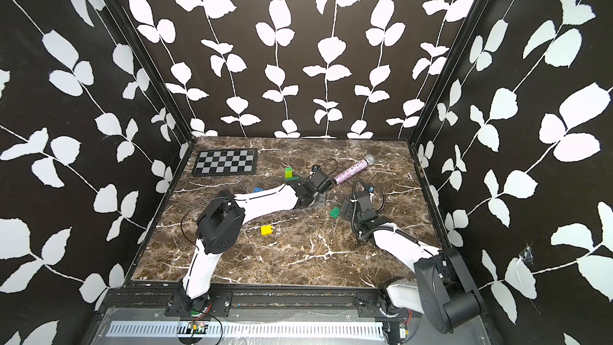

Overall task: Assemble the letter h with lego
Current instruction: Adjust the lego brick at the center of the board.

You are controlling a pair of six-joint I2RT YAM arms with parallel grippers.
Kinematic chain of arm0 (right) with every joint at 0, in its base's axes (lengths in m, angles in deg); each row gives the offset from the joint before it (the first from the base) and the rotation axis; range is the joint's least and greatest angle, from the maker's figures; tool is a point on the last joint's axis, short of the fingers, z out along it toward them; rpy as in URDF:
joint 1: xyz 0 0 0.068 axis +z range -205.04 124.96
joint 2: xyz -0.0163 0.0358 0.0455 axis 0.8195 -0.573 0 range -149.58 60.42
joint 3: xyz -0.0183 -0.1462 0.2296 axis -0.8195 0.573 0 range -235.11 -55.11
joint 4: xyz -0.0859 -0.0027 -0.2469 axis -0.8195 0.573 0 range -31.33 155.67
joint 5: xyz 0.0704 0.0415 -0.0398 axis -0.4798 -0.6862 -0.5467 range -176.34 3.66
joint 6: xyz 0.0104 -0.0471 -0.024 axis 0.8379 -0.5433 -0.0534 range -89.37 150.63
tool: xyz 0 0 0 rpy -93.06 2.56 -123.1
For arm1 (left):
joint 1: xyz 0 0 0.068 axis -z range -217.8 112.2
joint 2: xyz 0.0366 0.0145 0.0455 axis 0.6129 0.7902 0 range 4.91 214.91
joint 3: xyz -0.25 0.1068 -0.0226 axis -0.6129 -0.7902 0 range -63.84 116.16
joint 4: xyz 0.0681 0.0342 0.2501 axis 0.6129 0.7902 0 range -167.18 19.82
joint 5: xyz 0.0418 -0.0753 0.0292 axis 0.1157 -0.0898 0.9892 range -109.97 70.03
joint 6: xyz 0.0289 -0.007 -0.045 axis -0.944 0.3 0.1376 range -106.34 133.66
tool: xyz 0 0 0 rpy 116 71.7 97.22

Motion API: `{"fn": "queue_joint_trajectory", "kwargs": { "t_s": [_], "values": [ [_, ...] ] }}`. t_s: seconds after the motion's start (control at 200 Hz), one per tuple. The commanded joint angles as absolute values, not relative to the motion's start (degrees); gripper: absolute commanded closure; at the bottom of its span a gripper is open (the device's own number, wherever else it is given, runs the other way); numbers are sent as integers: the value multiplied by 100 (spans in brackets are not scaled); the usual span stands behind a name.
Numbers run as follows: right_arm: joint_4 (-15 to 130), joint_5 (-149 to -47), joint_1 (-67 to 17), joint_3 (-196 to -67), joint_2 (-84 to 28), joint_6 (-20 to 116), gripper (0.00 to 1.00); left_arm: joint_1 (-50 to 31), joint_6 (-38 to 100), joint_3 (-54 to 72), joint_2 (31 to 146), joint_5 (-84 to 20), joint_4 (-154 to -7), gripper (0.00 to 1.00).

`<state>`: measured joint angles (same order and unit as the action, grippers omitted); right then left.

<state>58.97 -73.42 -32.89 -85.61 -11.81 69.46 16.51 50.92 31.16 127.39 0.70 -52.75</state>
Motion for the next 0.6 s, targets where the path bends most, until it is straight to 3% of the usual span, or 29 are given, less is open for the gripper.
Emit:
{"fn": "queue_joint_trajectory", "kwargs": {
  "t_s": [0.0, 0.235, 0.595],
  "values": [
    [5950, -7224, -3317, -8697, -1182, 7128, 0, 1678, 5233, 3292, 12742, 595, -5090, 90],
    [5903, -7302, -3316, -8710, -1275, 7176, 0, 1678, 5200, 3739, 13117, 614, -5050, 86],
    [5850, -7467, -3315, -8732, -1316, 7185, 0, 1678, 5399, 3422, 13300, 508, -5535, 87]
  ]
}}
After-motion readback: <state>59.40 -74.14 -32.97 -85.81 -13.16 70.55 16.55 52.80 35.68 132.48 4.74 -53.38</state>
